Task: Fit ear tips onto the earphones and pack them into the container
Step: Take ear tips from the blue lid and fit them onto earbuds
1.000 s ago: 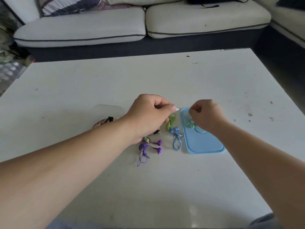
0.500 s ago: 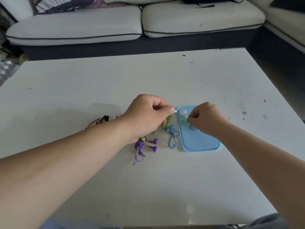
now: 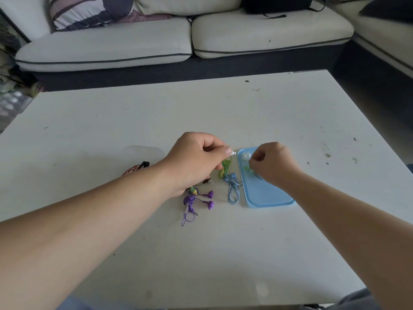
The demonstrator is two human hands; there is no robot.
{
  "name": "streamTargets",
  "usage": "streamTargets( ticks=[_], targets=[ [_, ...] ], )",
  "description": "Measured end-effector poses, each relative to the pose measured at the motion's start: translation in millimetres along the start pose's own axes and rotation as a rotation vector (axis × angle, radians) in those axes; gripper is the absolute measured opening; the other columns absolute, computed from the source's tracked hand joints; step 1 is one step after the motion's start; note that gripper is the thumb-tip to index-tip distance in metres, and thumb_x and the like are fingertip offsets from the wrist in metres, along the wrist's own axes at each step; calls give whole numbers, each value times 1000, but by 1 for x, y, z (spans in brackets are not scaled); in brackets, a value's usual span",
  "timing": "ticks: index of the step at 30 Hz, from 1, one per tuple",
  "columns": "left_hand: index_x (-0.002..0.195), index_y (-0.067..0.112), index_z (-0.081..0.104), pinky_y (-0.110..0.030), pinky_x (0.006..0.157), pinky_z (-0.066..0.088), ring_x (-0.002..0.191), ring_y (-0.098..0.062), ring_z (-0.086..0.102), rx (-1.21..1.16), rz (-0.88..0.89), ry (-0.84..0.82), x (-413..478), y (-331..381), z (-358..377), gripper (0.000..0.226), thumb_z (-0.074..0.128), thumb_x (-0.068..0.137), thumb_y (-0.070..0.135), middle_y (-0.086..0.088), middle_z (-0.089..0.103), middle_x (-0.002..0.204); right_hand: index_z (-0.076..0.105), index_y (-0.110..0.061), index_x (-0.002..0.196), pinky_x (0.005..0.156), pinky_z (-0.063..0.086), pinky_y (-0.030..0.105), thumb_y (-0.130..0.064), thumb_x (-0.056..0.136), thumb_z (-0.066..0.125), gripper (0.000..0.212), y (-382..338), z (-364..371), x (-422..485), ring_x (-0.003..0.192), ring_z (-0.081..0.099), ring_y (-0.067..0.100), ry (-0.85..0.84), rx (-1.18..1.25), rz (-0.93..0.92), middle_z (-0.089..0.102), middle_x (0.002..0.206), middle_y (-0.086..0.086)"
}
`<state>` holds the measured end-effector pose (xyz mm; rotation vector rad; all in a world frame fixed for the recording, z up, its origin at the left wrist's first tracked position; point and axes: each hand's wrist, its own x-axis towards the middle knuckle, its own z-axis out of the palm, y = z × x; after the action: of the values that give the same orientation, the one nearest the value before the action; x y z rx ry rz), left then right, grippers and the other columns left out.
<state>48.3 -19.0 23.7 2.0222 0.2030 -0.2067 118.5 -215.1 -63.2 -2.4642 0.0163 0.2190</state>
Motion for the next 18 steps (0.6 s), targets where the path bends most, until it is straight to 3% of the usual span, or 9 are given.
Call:
streamTargets(
  ticks=[4,8,11,14,18],
  targets=[
    [90,23,78,-15,47,46,46,1,53,-6,7,7,0,-2,-4,11,71,97,30,-9,76,84,73,-12,81,55,50,27,-11,84,69,5,-12,-16,-10,55,61,18,-19,300,106,75,73,7],
    [96,17,78,-13,43,42,45,5,56,-51,-2,4,-1,0,-6,12,70,98,27,4,71,76,73,0,89,82,62,37,2,81,78,10,-28,-32,-25,69,75,25,-160,731,136,76,81,16],
    [97,16,77,-13,37,36,43,4,56,-97,-4,17,-2,3,-6,13,69,99,26,6,71,76,71,2,97,77,63,31,9,80,77,19,-42,-42,-35,78,75,29,-297,1045,127,73,88,19],
    [94,18,77,-15,39,36,46,2,59,-135,11,35,-2,5,-8,13,69,98,27,2,73,81,72,2,100,76,63,31,6,72,77,28,-49,-46,-44,81,74,29,-411,1167,78,72,92,20],
    [93,23,79,-31,57,50,70,-7,71,-159,44,14,0,3,-8,13,69,98,29,3,76,85,72,2,103,73,63,32,0,71,74,32,-49,-46,-49,78,74,28,-458,1187,46,72,92,22]
  ],
)
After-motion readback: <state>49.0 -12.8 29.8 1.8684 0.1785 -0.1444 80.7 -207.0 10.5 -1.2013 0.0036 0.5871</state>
